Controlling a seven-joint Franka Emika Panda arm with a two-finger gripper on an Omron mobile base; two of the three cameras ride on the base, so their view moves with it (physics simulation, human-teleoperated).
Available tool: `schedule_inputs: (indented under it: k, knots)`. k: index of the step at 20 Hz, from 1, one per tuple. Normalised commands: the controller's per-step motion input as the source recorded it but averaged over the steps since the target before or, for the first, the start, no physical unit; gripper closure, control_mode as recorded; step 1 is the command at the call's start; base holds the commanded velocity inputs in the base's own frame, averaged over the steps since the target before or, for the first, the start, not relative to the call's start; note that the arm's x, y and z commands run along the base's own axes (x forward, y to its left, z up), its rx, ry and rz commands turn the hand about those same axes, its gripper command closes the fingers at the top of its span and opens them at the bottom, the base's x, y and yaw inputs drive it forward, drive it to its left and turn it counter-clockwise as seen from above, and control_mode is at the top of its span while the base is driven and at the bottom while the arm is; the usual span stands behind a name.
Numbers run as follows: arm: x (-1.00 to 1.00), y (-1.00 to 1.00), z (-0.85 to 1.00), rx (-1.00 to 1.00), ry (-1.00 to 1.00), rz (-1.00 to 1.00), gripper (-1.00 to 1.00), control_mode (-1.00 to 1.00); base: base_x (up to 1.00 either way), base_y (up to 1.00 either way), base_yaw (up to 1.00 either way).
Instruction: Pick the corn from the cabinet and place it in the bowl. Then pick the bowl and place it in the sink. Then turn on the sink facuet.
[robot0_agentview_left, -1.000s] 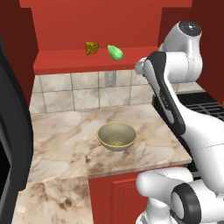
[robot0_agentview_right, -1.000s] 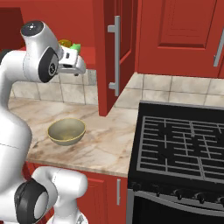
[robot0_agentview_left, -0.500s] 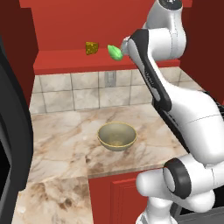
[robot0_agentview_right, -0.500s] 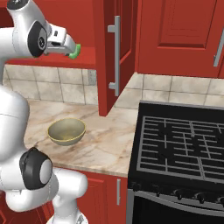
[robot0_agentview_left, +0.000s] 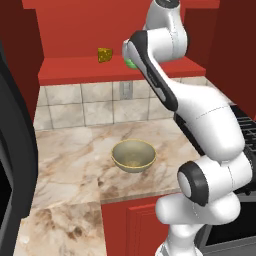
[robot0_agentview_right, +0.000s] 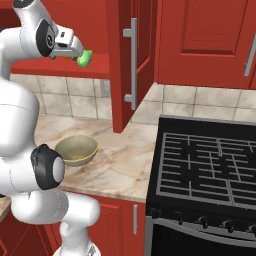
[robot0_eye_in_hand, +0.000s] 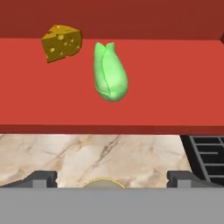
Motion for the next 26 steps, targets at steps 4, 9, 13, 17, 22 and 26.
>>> schedule_inputs:
  k: [4,9,13,17,22,26]
  knots:
    - [0.60,0.00,-0.12,0.00,0.00,0.00,-1.00,-1.00,0.00,0.00,0.00]
    - [0.61,-0.03,-0.20,0.00,0.00,0.00,-1.00,-1.00,0.00,0.00,0.00]
    - [0.66,0.00,-0.23,0.00,0.00,0.00,-1.00,-1.00,0.00,0.00,0.00]
    - [0.43,0.00,-0.07,0.00,0.00,0.00,-1.00,-1.00,0.00,0.00,0.00]
    - [0.33,0.00,0.00,0.00,0.00,0.00,-1.00,-1.00,0.00,0.00,0.00]
    - [0.21,0.00,-0.08,0.00,0.00,0.00,-1.00,-1.00,0.00,0.00,0.00]
